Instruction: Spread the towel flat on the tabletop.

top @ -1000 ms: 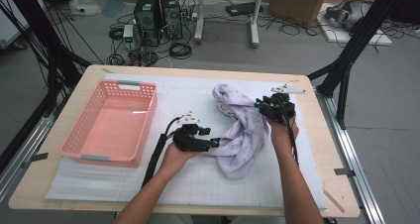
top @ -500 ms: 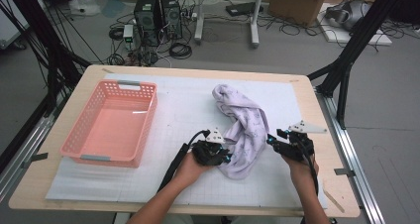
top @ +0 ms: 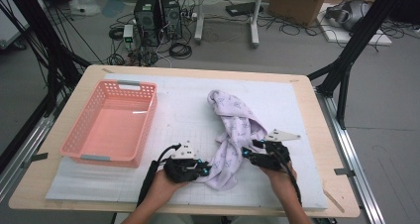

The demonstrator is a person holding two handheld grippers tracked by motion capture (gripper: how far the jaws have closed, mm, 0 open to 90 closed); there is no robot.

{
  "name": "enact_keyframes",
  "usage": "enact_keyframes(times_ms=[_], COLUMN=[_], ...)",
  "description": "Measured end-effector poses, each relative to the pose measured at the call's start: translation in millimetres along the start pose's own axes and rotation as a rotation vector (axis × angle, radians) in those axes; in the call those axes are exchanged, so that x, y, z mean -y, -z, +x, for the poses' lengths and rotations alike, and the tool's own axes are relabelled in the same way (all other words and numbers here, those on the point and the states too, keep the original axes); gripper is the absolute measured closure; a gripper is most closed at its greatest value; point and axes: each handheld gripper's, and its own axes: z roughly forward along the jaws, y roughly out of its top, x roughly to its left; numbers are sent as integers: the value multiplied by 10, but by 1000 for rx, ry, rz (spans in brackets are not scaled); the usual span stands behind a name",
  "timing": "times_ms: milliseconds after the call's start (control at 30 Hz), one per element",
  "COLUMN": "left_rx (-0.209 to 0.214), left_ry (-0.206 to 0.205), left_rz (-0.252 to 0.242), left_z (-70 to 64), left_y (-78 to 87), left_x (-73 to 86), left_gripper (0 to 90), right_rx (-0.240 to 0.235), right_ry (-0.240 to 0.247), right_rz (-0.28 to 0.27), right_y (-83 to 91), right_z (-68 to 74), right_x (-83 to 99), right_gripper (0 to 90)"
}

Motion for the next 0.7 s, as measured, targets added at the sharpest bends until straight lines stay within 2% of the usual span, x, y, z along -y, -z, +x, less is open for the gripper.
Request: enact_keyframes(times_ms=[67,100,167,200,233,267,300,333,367,400,433,567,633,667,700], left_rx=[2,10,20,20,21,27,30,15,7,7,-6,-44,-46,-47,-54], left_ry=[-4,-8,-2,-2,3,12,19,63,75,75,91,127,130,134,137], left_rz=[-2,0,-8,-8,-9,-15,-19,-36,-40,-40,-51,-92,-96,-100,-111], left_z=[-18,-33,-24,-24,-14,-3,13,48,77,77,99,215,238,262,280], left_y=[17,34,39,39,44,48,54,62,72,72,80,108,105,99,90], left_x=[8,27,43,43,49,53,54,52,49,49,46,14,2,-12,-26], left_gripper=[801,800,798,791,778,749,675,585,525,488,458,440,440,440,440], right_rx=[-33,-62,-94,-94,-94,-90,-88,-84,-81,-81,-62,-63,-72,-75,-87], right_ry=[6,14,43,43,90,103,113,113,112,112,106,118,122,126,132], right_rz=[43,67,89,89,87,87,82,80,82,82,103,126,131,135,120], right_y=[-157,-212,-233,-233,-133,-57,28,118,202,202,361,641,696,746,826], right_z=[51,70,100,100,99,88,72,51,22,22,-22,-53,-53,-44,-36], right_x=[-8,-2,12,12,21,37,67,113,171,171,299,518,557,586,597], right_gripper=[566,682,823,823,840,841,841,841,841,841,841,839,835,815,717])
